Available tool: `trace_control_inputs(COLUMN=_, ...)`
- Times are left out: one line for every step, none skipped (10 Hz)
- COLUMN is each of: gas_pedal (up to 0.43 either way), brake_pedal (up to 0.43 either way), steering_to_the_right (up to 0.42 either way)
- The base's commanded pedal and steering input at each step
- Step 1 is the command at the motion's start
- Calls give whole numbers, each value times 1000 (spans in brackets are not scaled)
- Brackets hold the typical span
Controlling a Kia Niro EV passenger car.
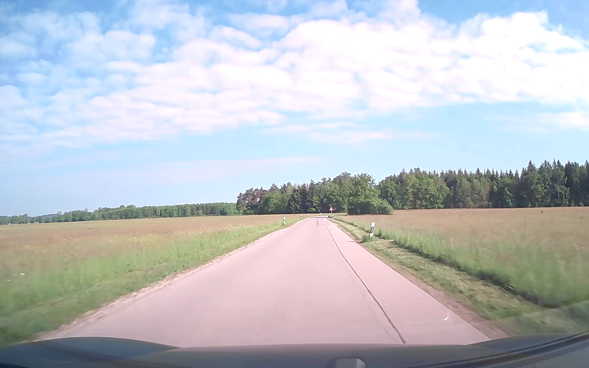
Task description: Follow the waypoints while adhering to traffic rules and regulations
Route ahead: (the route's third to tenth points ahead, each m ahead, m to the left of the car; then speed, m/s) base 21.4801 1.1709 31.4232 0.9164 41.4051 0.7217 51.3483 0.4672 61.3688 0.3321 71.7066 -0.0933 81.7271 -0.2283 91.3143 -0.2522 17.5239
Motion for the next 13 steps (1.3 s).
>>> trace_control_inputs(gas_pedal=130, brake_pedal=0, steering_to_the_right=-3)
trace_control_inputs(gas_pedal=130, brake_pedal=0, steering_to_the_right=-3)
trace_control_inputs(gas_pedal=130, brake_pedal=0, steering_to_the_right=-2)
trace_control_inputs(gas_pedal=130, brake_pedal=0, steering_to_the_right=-1)
trace_control_inputs(gas_pedal=130, brake_pedal=0, steering_to_the_right=0)
trace_control_inputs(gas_pedal=130, brake_pedal=0, steering_to_the_right=0)
trace_control_inputs(gas_pedal=130, brake_pedal=0, steering_to_the_right=0)
trace_control_inputs(gas_pedal=130, brake_pedal=0, steering_to_the_right=0)
trace_control_inputs(gas_pedal=130, brake_pedal=0, steering_to_the_right=0)
trace_control_inputs(gas_pedal=130, brake_pedal=0, steering_to_the_right=0)
trace_control_inputs(gas_pedal=130, brake_pedal=0, steering_to_the_right=0)
trace_control_inputs(gas_pedal=130, brake_pedal=0, steering_to_the_right=0)
trace_control_inputs(gas_pedal=130, brake_pedal=0, steering_to_the_right=0)
